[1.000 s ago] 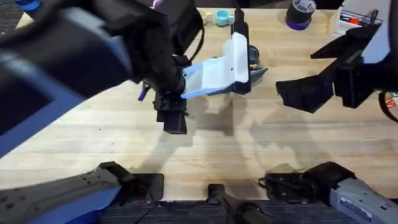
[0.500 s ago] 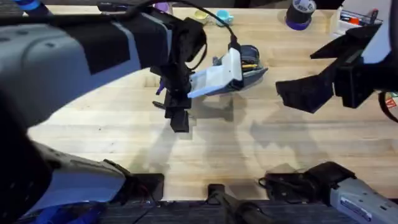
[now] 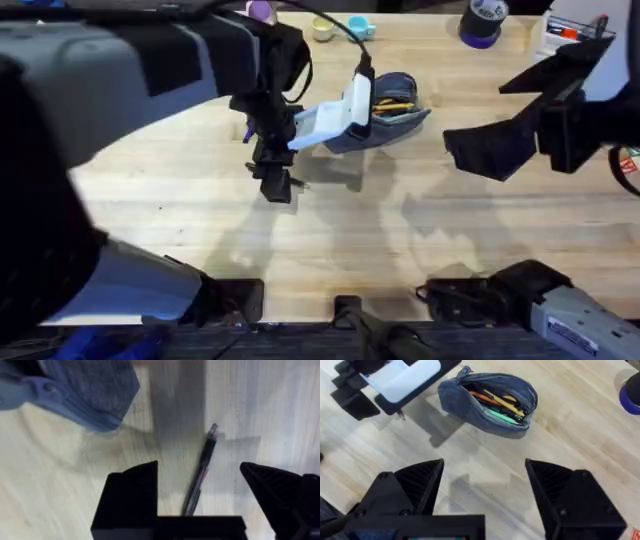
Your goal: Unzip the bag, pick up the pens from the table one at a time and place them inside, then zip the bag closed.
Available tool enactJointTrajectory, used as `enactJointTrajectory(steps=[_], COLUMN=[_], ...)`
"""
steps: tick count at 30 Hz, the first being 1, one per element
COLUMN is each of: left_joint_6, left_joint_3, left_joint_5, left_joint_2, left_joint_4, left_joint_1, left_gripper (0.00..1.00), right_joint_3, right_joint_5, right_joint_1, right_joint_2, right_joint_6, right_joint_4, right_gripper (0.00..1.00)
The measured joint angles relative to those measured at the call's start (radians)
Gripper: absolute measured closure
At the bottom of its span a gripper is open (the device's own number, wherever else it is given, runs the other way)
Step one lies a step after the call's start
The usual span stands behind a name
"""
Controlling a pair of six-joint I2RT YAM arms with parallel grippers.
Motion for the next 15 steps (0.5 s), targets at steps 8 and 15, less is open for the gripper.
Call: enactJointTrajectory(steps=[8,15], left_joint_6=[0.019,0.02], left_joint_3=[0.025,0.048], left_joint_5=[0.004,0.006], left_joint_2=[0.077,0.101], left_joint_4=[-0.006,-0.018], left_joint_1=[0.002,0.002], left_gripper=[0.006,0.025], right_joint_3=[0.0,0.0], right_joint_5=[0.0,0.0], right_joint_1=[0.0,0.0], right_joint_2=[0.0,0.0], right_joint_6=[0.0,0.0], right_joint_4=[0.001,0.001], right_gripper=[0.005,0.003])
